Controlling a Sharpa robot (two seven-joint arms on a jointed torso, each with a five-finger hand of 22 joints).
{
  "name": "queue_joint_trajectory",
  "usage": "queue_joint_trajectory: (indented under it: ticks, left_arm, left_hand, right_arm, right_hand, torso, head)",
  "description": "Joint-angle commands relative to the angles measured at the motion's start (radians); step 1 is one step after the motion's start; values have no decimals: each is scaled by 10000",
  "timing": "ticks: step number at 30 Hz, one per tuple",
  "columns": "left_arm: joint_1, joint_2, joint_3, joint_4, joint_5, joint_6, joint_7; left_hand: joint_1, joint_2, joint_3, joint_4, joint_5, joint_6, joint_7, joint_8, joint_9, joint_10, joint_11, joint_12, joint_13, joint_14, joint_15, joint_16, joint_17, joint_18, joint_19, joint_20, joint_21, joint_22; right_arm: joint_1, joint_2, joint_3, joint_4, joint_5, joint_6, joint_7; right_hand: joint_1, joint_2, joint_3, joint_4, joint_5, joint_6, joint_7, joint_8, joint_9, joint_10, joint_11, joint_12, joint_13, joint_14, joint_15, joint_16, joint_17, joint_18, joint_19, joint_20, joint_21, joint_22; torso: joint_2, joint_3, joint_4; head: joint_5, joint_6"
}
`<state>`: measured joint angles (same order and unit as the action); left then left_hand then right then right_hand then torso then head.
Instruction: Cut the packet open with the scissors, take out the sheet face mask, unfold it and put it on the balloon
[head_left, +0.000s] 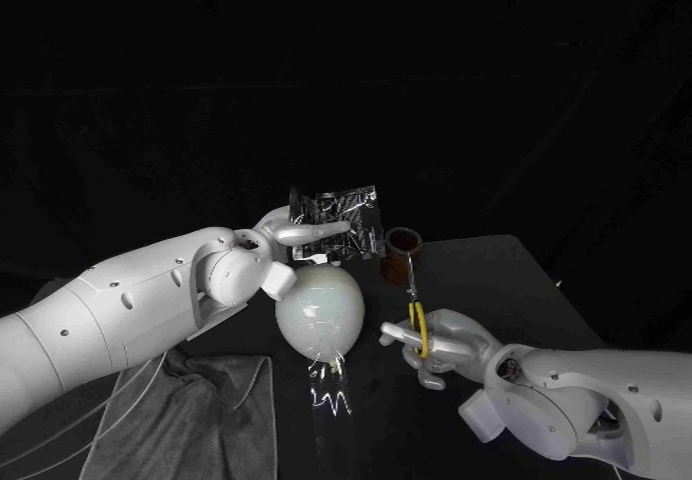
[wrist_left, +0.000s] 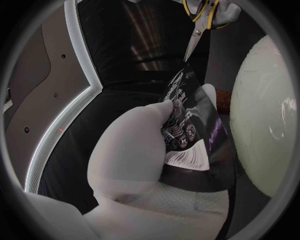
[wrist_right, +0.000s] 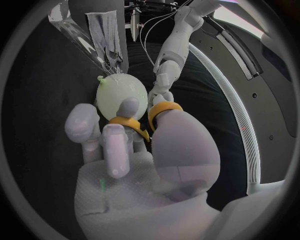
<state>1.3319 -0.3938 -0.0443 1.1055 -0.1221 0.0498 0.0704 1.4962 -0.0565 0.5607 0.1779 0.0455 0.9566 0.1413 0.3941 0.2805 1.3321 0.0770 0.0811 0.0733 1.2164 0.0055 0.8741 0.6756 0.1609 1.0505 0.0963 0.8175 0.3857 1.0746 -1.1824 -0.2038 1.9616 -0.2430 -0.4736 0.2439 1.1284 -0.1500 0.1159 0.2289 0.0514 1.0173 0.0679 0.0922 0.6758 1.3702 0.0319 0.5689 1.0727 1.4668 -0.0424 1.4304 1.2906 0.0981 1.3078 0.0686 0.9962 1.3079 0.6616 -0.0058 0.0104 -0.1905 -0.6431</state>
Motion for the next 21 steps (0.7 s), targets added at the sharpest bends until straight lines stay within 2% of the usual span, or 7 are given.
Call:
queue_joint_trajectory:
  ticks: [1, 4, 7, 8, 12, 17, 21]
  left_arm:
    - [18, 67, 23, -17, 120, 284, -77]
    - [19, 113, 28, -41, 124, 289, -82]
    - [19, 178, 34, -106, 125, 328, -78]
    - [19, 208, 36, -142, 125, 345, -77]
    - [18, 294, 39, -231, 126, 370, -90]
    - [13, 431, 41, -366, 126, 397, -125]
    - [9, 504, 42, -443, 137, 406, -149]
  left_hand:
    - [-88, -25, 123, -39, 29, -89, 14, 26, 1248, 37, -58, -61, 14, -90, -19, 71, 36, 199, -87, -10, 90, 47]
    - [-99, -25, 137, -44, 29, -91, 15, 27, 1254, 34, -56, -64, 13, -106, -17, 87, 46, 198, -103, -9, 112, 64]
    - [-111, -31, 156, -57, 28, -95, 19, 27, 1262, 27, -54, -68, 12, -131, -14, 105, 58, 198, -125, -8, 141, 86]
    - [-111, -31, 156, -57, 28, -95, 19, 27, 1262, 27, -54, -68, 12, -131, -14, 105, 58, 198, -125, -8, 141, 86]
    - [-111, -41, 181, -84, 29, -99, 27, 26, 1271, 14, -49, -77, 9, -151, -13, 124, 69, 199, -150, -8, 174, 111]
    - [-113, -46, 218, -116, 29, -102, 34, 25, 1282, 9, -45, -83, 8, -157, -13, 157, 84, 201, -172, -9, 222, 145]
    - [-133, -52, 257, -143, 29, -106, 40, 23, 1296, 8, -41, -86, 7, -148, -11, 211, 108, 203, -190, -8, 289, 192]
  right_arm:
    - [-21, 33, 5, 81, -647, 283, -102]
    - [-30, 73, 6, 123, -853, 297, -234]
    - [-46, 126, 6, 156, -989, 279, -337]
    - [-53, 142, 6, 171, -1028, 251, -365]
    - [-69, 169, 7, 230, -987, -46, -403]
    - [-91, 177, 7, 279, -580, -611, -371]
    - [-98, 212, 7, 309, -531, -642, -478]
  right_hand:
    - [-78, 7, -208, 120, -29, -1608, 614, -143, -45, 523, 47, 1961, -744, 349, 101, -153, -228, 183, -126, 36, -261, 284]
    - [-114, -28, -654, 388, -40, -1898, 780, -267, -107, -684, 218, -767, -2553, 88, 238, -671, -1000, 352, -664, 137, -1346, -166]
    - [-17, 16, -1595, 656, -27, -2508, 989, -289, -278, -864, 445, -1875, -3449, -49, 442, -907, -1310, 437, -991, 300, -1970, -446]
    - [122, 261, -2103, 741, -1, -2539, 1000, -228, -333, -595, 436, -2257, -3852, -49, 471, -905, -1314, 463, -995, 368, -2014, -483]
    - [103, 251, -2361, 654, -20, -2541, 1033, -210, -361, -642, 448, -2509, -4052, -31, 468, -866, -1260, 460, -984, 393, -2016, -491]
    - [-214, 167, -2781, 699, -24, -2555, 1026, -167, -439, -481, 480, -2917, -4431, 100, 466, -643, -946, 397, -726, 406, -1581, -321]
    - [-504, -244, -3031, 711, 1, -2682, 1122, -166, -549, -792, 579, -3517, -4863, 58, 544, -675, -1034, 418, -810, 454, -1744, -381]
  torso:
    - [-8, 7, 11]
    - [-13, -2, 10]
    - [-14, -6, 13]
    - [-15, -10, 22]
    - [-16, -11, 37]
    - [-4, -31, 28]
    - [-6, -9, 14]
  head:
    - [-87, -47]
    - [-162, -90]
    - [-245, -115]
    - [-292, -131]
    - [-396, -152]
    - [-405, -108]
    - [-428, -148]
